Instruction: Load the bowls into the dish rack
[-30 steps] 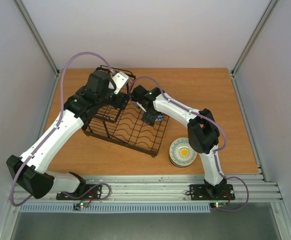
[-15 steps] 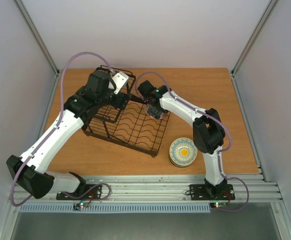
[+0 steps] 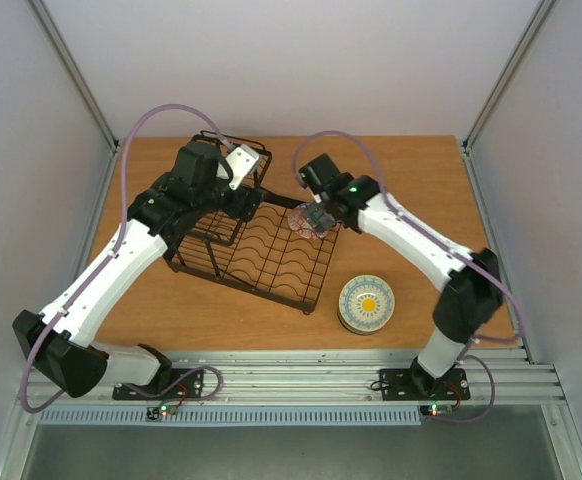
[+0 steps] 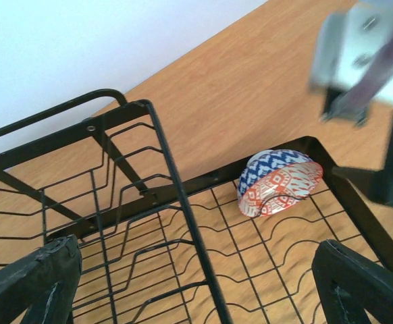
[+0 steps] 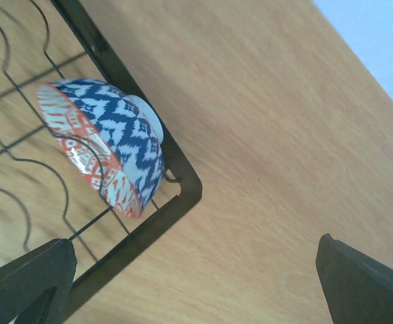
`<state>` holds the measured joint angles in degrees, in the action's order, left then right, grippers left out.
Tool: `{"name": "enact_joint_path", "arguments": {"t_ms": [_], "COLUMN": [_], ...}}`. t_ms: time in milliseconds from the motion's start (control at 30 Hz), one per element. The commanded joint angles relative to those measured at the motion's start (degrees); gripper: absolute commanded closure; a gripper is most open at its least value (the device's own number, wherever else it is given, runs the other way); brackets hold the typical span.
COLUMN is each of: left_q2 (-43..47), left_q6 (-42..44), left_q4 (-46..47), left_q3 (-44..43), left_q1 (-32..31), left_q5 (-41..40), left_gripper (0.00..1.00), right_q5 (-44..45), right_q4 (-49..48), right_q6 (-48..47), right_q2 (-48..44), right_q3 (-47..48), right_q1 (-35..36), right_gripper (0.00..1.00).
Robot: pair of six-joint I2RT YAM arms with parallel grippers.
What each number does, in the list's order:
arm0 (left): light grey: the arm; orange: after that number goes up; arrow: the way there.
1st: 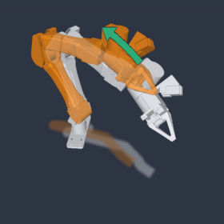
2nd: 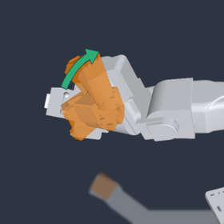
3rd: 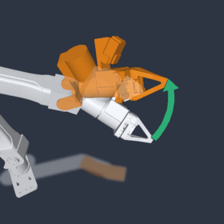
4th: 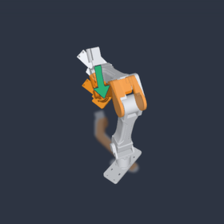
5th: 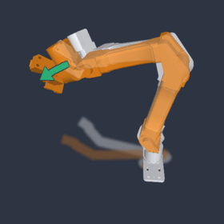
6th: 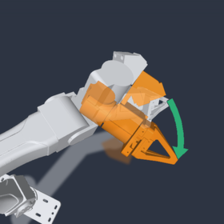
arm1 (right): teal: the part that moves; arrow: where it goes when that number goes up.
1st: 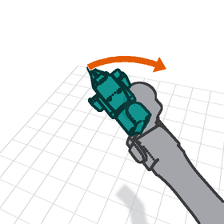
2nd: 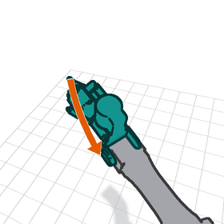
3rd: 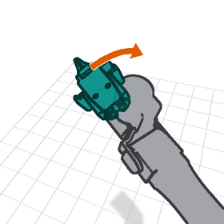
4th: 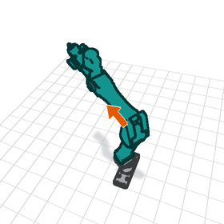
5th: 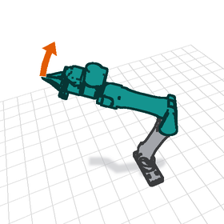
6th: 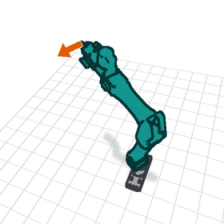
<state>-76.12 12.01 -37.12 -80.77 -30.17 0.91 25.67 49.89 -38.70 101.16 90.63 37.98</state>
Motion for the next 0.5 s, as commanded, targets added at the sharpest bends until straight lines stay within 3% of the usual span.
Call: {"name": "enact_joint_path", "arguments": {"t_ms": [0, 200, 333, 467], "left_q2": [0.0, -2.94, -5.92, -7.88], "left_q6": [-1.3, -2.18, -2.15, -2.25], "left_q4": [1.17, 0.34, -0.93, -1.83], "left_q3": [-0.58, -0.57, -1.51, -2.03], "left_q1": [0.29, -0.4, -1.47, -3.14], "left_q5": [4.98, 11.1, 11.71, 12.5], "left_gripper": [0.06, 0.06, 0.07, 0.07], "right_q5": [-6.55, -2.45, 0.82, 3.5], "right_q4": [-0.51, 3.79, 9.38, 13.86], "right_q6": [9.91, 30.95, 43.5, 48.36], "right_q2": [-10.56, -25.17, -33.81, -41.5], "right_q3": [-4.05, -18.26, -26.79, -32.75], "right_q1": [0.17, 0.27, 0.44, 2.22], "right_gripper": [0.01, 0.14, 0.35, 0.46]}}
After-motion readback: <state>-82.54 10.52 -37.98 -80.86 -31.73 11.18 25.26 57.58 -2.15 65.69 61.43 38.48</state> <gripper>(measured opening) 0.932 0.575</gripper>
